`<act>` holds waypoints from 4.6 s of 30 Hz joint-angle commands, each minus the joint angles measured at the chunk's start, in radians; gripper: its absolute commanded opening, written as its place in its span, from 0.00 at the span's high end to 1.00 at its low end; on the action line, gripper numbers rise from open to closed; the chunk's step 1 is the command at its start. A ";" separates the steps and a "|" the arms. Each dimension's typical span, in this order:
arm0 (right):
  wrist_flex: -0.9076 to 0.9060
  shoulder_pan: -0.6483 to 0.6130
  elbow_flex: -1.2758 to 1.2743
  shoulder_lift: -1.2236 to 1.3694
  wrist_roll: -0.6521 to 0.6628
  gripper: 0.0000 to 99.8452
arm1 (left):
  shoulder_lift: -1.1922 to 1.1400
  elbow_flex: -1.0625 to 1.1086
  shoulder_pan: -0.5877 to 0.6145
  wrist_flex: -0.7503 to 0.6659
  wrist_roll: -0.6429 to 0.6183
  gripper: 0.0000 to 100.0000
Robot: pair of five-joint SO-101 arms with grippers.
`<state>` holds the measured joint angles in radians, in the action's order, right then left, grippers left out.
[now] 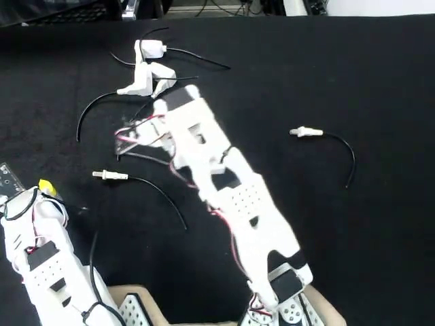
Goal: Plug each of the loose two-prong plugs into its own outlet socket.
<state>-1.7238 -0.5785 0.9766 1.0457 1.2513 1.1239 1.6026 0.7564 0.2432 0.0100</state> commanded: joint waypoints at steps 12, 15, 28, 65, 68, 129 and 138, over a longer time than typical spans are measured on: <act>-0.008 -0.141 0.162 0.038 -0.166 0.89 | 0.008 -0.010 -0.002 -0.028 0.005 0.82; -0.008 -0.094 0.162 0.036 -0.158 0.76 | 0.008 -0.010 -0.008 -0.028 0.005 0.82; -0.040 -0.126 0.410 -0.050 -0.315 0.66 | 0.008 -0.008 -0.010 -0.028 0.009 0.82; 0.190 0.193 0.295 0.162 -0.213 0.66 | 0.008 -0.007 -0.013 -0.028 0.012 0.82; 0.104 0.187 0.326 0.174 -0.204 0.66 | 0.008 -0.007 -0.013 -0.028 0.012 0.82; -0.021 0.054 -0.143 -0.522 -0.479 0.66 | 0.008 -0.007 -0.012 -0.028 0.012 0.82; 0.124 0.265 -0.133 -0.415 -0.479 0.66 | 0.008 -0.007 -0.010 -0.028 0.012 0.82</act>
<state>-1.6149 -0.3943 0.8247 0.6252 0.7618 1.1239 1.6026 0.7549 0.2417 0.0115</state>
